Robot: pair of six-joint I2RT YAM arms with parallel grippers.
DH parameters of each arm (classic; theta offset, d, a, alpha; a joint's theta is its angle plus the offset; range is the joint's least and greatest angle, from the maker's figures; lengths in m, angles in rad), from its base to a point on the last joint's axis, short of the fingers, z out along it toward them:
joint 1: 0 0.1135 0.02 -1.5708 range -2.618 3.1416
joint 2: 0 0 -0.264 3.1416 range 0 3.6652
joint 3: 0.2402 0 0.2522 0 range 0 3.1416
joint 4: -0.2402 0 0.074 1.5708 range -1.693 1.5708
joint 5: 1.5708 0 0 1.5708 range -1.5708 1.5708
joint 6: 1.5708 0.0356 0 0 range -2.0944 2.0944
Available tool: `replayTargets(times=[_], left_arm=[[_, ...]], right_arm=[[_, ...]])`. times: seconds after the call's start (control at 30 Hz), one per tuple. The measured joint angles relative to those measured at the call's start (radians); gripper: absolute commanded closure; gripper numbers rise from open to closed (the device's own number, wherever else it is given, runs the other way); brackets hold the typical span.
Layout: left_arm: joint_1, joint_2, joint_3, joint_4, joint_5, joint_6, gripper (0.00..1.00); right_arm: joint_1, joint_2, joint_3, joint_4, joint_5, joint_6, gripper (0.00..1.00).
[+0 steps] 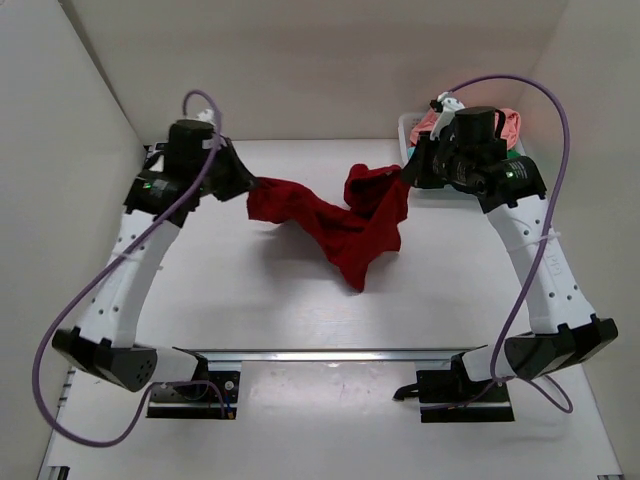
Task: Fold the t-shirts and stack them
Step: Flatten out the tshirt
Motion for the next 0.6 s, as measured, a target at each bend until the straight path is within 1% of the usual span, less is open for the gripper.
replayTargets(times=[0.07,0.13,0.2,0.27,0.37,0.43,0.53,0.6], left_arm=[[0.033,-0.027,0.09,-0.066,-0.027,0.015,1.0],[0.062,-0.041,0.192,-0.125,-0.083,0.024,1.0],[0.076,-0.054,0.28,-0.17,-0.151,0.028,1.0],[0.084,-0.073,0.336,-0.209,-0.204,0.031,1.0],[0.095,-0.111,0.353,-0.246,-0.272,0.036,0.99],[0.106,-0.122,0.352,-0.272,-0.304,0.037,0.99],[0.126,-0.106,0.323,-0.288,-0.327,0.036,0.99],[0.14,-0.056,0.306,-0.297,-0.335,0.031,0.99]], right_arm=[[0.012,-0.009,0.024,-0.018,0.008,-0.001,0.99],[0.012,-0.026,0.027,-0.034,0.02,-0.001,1.0],[-0.004,-0.052,0.024,-0.045,0.029,0.001,1.0],[-0.03,-0.085,0.024,-0.052,0.029,0.003,1.0],[-0.08,-0.118,0.037,-0.063,0.019,-0.005,1.0],[-0.104,-0.109,0.066,-0.071,0.005,-0.018,1.0],[-0.11,-0.037,0.124,-0.073,-0.011,-0.043,0.99],[-0.104,0.07,0.195,-0.077,-0.024,-0.059,1.0]])
